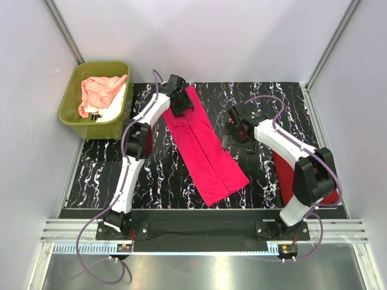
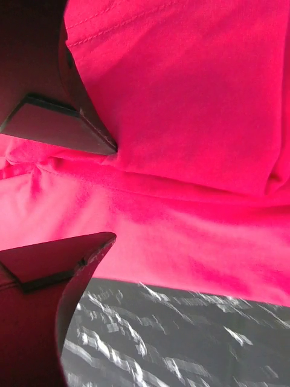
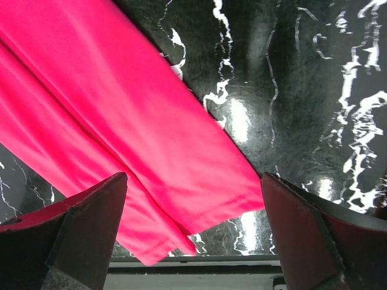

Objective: Fold and stack the t-shirts
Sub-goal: Fold the tshirt

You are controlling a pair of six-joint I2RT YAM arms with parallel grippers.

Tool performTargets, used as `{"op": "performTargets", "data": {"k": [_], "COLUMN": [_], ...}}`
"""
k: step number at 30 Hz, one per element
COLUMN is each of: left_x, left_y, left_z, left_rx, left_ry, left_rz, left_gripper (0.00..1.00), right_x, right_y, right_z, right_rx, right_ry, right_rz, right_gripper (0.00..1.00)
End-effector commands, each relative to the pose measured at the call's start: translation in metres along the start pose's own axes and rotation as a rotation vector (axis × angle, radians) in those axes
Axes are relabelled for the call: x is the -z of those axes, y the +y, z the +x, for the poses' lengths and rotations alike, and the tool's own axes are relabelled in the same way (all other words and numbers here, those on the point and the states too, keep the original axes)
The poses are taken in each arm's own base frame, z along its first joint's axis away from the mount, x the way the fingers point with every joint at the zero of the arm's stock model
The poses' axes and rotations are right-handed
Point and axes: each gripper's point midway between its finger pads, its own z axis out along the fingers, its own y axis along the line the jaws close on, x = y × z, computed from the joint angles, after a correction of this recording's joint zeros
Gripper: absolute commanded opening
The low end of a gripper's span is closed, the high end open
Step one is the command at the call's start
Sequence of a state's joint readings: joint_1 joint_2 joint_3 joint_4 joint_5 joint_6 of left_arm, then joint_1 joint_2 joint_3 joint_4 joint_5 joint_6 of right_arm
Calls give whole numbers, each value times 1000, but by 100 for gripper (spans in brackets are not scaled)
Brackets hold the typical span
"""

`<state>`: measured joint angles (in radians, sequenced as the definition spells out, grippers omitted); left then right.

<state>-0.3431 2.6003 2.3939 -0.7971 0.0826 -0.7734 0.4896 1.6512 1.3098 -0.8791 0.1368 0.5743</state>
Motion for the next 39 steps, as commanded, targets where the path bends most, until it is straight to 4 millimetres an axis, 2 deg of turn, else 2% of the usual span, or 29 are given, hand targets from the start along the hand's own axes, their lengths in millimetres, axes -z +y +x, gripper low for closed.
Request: {"op": "performTargets", "data": {"k": [1, 3, 4, 7, 9, 12, 13, 14, 15, 16, 17, 18, 20, 21, 22, 23, 24, 26, 27, 28, 29, 30, 31, 32, 33, 34, 35, 38, 39], "left_x": [-20, -15, -19, -11, -3, 23, 49, 55, 89, 102, 110, 138, 160, 186, 198, 207, 227, 243, 266, 274, 269, 293, 298, 287, 307, 297, 310, 299, 308], "left_y": [-12, -25, -27, -47, -57, -69, -81, -78, -88, -91, -89, -94, -97, -105, -107, -105, -103, -99, -98, -96, -83, -81, -75, -59, -57, -43, -40, -14, -10], "left_z": [-22, -38, -40, -55, -58, -58, -63, -59, -66, -64, -60, -61, -53, -53, -49, -47, -43, -34, -30, -24, -13, -9, -4, 10, 14, 27, 33, 58, 64], "left_rx": [27, 21, 19, -7, -33, -88, -115, -127, -157, -166, -171, -186, -198, -211, -216, -216, -210, -213, -229, -237, -235, -251, -253, -244, -248, -242, -249, -245, -247], "left_ry": [-14, -49, -54, -92, -101, -105, -129, -128, -162, -165, -159, -174, -159, -175, -170, -170, -165, -148, -162, -162, -139, -170, -172, -135, -164, -127, -138, -86, -97], "left_rz": [155, 228, 240, 327, 372, 397, 416, 396, 414, 418, 411, 415, 420, 454, 462, 456, 447, 444, 448, 447, 407, 419, 411, 374, 393, 366, 379, 330, 339], "left_gripper": [60, 60, 60, 61, 63, 73, 79, 81, 84, 85, 94, 97, 97, 97, 96, 95, 95, 93, 93, 93, 93, 93, 93, 93, 92, 92, 92, 92, 92], "right_x": [-4, -11, -14, -23, -23, -21, -21, -20, -16, -15, -15, -16, -17, -18, -21, -21, -22, -23, -24, -24, -24, -29, -31, -33, -39, -40, -44, -54, -58], "right_y": [16, 26, 27, 38, 47, 50, 49, 49, 49, 49, 48, 47, 43, 42, 40, 41, 41, 43, 45, 49, 55, 58, 61, 64, 66, 68, 72, 82, 85], "right_z": [-12, -11, -11, -11, -9, -7, -4, -4, -3, 1, 4, 7, 14, 16, 21, 23, 26, 33, 34, 36, 40, 44, 44, 47, 50, 46, 50, 51, 53], "right_rx": [-6, -3, -2, 12, 28, 68, 78, 106, 122, 139, 156, 162, 170, 173, 174, 173, 179, 218, 232, 255, 272, 272, 263, 254, 257, 257, 273, 252, 248], "right_ry": [-9, 18, 27, 51, 79, 86, 93, 82, 77, 90, 96, 104, 122, 128, 144, 148, 154, 153, 150, 139, 141, 158, 163, 173, 186, 169, 170, 176, 182], "right_rz": [-59, -88, -90, -125, -167, -199, -206, -220, -232, -249, -252, -251, -250, -249, -249, -256, -258, -235, -224, -214, -220, -215, -213, -210, -196, -182, -171, -151, -144], "right_gripper": [100, 100, 100, 100, 100, 99, 99, 99, 98, 98, 98, 98, 97, 96, 95, 92, 88, 88, 89, 89, 90, 90, 90, 90, 90, 90, 90, 89, 89]}}
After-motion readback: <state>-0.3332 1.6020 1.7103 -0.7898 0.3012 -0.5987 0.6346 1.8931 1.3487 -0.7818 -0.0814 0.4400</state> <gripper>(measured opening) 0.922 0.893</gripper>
